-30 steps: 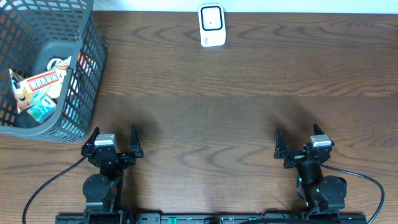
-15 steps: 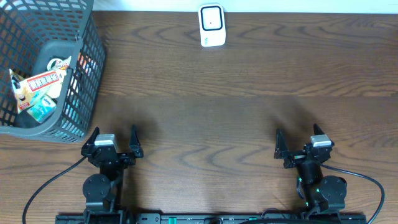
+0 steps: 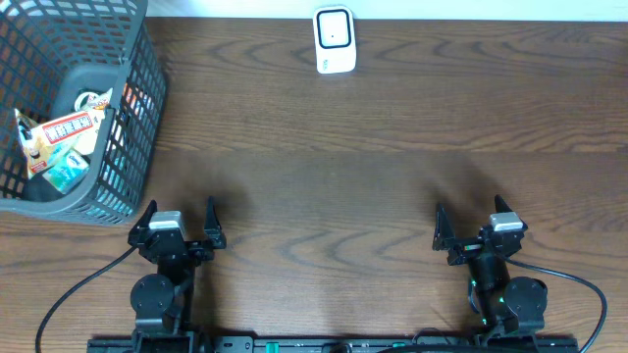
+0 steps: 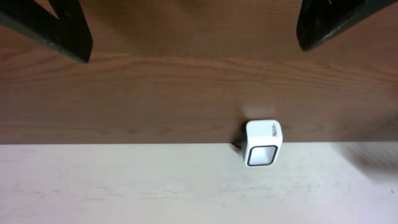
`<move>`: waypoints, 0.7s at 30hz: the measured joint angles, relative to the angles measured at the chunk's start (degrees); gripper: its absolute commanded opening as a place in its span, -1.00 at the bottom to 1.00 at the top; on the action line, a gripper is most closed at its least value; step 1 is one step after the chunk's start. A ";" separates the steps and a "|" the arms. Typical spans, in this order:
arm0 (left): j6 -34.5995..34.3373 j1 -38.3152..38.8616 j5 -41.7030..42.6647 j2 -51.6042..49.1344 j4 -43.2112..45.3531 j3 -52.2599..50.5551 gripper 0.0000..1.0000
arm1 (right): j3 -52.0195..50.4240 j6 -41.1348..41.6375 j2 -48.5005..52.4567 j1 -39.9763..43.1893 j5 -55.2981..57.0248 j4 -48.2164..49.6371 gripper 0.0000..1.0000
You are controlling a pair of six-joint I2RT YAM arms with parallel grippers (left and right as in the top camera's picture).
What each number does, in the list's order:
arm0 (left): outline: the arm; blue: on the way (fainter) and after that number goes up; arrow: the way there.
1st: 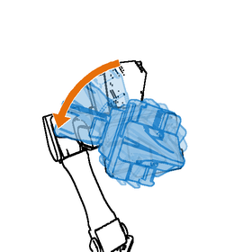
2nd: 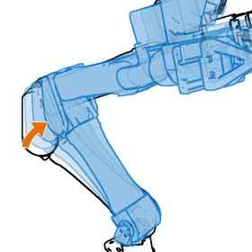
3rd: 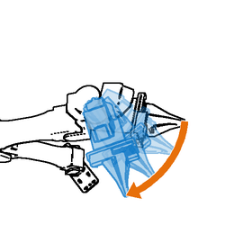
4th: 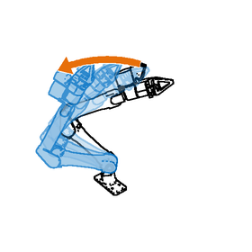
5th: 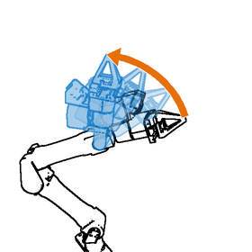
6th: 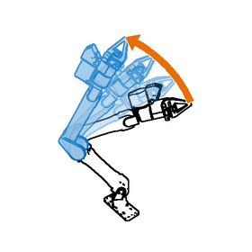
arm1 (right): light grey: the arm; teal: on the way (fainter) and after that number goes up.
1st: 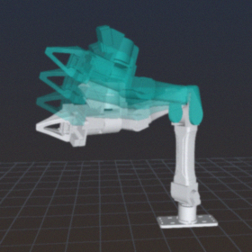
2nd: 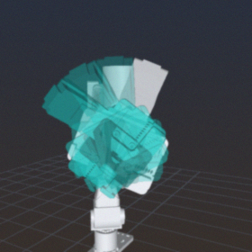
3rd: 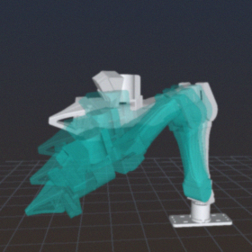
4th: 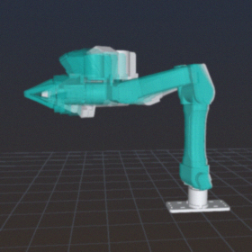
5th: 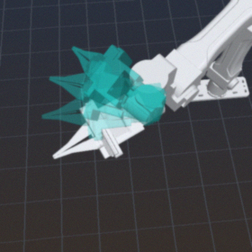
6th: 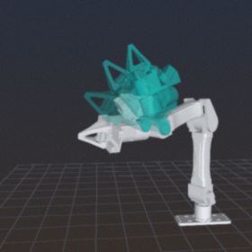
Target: Scan the item barcode
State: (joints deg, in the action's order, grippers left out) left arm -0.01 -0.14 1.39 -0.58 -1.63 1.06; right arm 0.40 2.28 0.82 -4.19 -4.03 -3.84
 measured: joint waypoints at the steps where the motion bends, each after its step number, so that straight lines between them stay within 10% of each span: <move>1: 0.00 0.00 0.00 0.00 0.00 0.00 0.95 | 0.00 0.02 0.00 0.00 0.00 0.00 0.99; 21: -0.28 0.00 0.04 0.00 1.01 0.00 0.95 | 0.00 0.00 0.00 0.00 0.00 0.00 0.99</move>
State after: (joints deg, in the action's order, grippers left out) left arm -0.30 -0.14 1.43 -0.58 -0.62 1.06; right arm 0.40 2.28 0.82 -4.19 -4.03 -3.84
